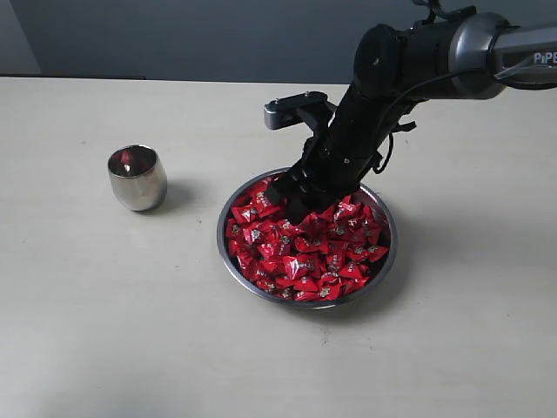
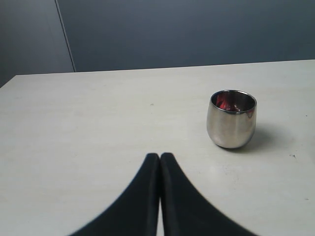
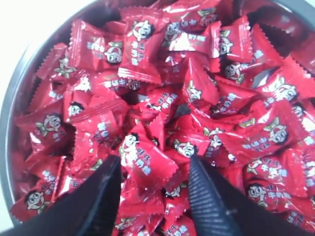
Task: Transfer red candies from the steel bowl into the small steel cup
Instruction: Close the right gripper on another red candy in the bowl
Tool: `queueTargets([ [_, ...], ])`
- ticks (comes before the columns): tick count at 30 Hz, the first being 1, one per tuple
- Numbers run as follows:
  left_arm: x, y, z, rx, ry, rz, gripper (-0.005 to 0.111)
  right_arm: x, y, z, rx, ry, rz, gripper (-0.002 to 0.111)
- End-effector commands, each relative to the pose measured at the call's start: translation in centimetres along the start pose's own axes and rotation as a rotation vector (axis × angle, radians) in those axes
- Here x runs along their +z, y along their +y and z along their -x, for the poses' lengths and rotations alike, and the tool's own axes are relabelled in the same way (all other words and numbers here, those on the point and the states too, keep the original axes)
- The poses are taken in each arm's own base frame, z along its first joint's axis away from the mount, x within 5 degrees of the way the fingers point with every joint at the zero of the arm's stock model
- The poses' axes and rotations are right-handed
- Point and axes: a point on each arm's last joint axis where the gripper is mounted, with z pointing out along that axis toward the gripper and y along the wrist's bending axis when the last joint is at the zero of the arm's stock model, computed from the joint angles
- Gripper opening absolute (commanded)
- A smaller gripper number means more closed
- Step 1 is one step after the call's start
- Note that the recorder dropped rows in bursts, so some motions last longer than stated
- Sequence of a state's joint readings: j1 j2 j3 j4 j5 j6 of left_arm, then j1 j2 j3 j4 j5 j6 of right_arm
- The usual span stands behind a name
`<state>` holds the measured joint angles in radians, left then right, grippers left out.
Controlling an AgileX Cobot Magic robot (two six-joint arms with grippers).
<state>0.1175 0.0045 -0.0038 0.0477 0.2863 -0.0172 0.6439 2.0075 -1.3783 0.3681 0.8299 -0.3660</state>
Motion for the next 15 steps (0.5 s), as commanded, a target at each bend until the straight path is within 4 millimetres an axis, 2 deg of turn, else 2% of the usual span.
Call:
queueTargets([
  [1, 0.0, 0.0, -0.1, -0.005, -0.002, 0.0, 0.0, 0.8, -0.4, -0.1, 0.013, 0.015, -0.001, 0.043],
  [7, 0.0, 0.0, -0.1, -0.005, -0.002, 0.0, 0.0, 1.8, -0.7, -0.1, 0.023, 0.025, 0.0, 0.043],
  [15, 0.0, 0.0, -0.1, -0.005, -0.002, 0.0, 0.0, 1.8, -0.6, 0.0, 0.033, 0.012, 0.008, 0.043],
])
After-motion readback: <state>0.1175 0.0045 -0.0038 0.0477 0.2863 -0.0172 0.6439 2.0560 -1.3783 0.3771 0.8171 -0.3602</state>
